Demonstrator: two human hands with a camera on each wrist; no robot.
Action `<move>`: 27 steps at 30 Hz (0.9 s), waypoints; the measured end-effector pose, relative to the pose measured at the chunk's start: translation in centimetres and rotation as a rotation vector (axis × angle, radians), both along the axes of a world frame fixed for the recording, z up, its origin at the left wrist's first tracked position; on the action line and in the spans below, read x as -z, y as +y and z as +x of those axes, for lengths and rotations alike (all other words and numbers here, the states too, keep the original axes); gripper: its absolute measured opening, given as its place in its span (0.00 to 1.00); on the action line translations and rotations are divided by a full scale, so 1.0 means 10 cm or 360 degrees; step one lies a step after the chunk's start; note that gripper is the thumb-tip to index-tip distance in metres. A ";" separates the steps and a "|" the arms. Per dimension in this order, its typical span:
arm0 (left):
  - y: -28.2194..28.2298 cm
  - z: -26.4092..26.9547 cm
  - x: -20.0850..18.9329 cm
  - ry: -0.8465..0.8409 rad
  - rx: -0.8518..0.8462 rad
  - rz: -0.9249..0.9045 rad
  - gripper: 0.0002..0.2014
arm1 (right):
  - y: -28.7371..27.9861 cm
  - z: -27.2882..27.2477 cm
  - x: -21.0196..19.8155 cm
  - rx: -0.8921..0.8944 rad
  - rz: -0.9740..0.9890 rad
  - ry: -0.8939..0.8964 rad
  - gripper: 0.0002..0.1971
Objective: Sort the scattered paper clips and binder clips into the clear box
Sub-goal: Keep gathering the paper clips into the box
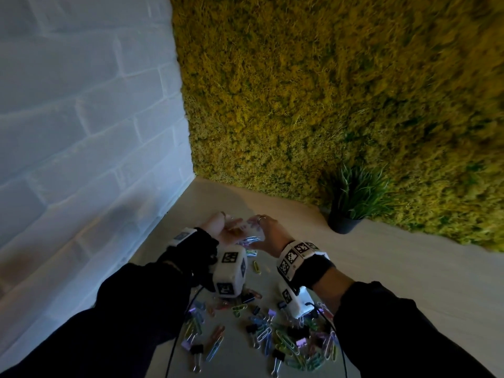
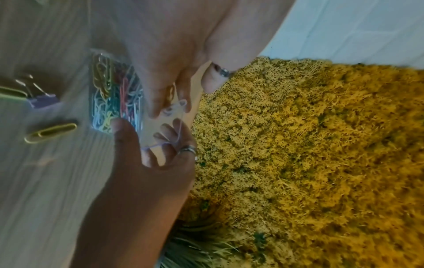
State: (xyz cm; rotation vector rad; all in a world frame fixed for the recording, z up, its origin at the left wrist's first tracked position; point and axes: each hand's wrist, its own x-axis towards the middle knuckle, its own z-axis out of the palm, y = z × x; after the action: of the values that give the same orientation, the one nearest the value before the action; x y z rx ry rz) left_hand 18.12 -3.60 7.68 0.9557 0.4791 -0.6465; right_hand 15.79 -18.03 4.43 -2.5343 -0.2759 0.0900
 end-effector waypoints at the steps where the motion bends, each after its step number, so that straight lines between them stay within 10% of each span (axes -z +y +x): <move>1: 0.03 0.03 -0.01 0.0020 0.0047 0.0028 0.17 | 0.00 -0.01 0.01 0.0008 0.0040 -0.0012 0.30; 9: 0.30 0.19 -0.17 -0.0208 0.0560 0.0315 0.24 | -0.07 -0.11 0.01 0.0236 0.0239 0.0007 0.29; 14: 0.35 0.49 -0.17 -0.0935 0.0014 0.1055 0.12 | -0.34 -0.18 -0.09 0.0719 0.0331 -0.0159 0.28; 19: 0.08 0.64 0.36 -0.1197 0.1334 0.1982 0.25 | -0.66 -0.24 -0.12 0.1033 0.0327 -0.0243 0.32; 27: 0.08 -0.13 0.44 -0.1525 0.2436 0.2050 0.34 | -0.80 -0.33 0.02 0.0981 0.0232 -0.0071 0.31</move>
State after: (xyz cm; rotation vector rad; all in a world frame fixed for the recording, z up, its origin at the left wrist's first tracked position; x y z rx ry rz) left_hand 16.86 -2.82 3.27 2.7050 -1.0272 -1.0689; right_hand 12.54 -26.03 4.21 -2.3652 0.4679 -0.2179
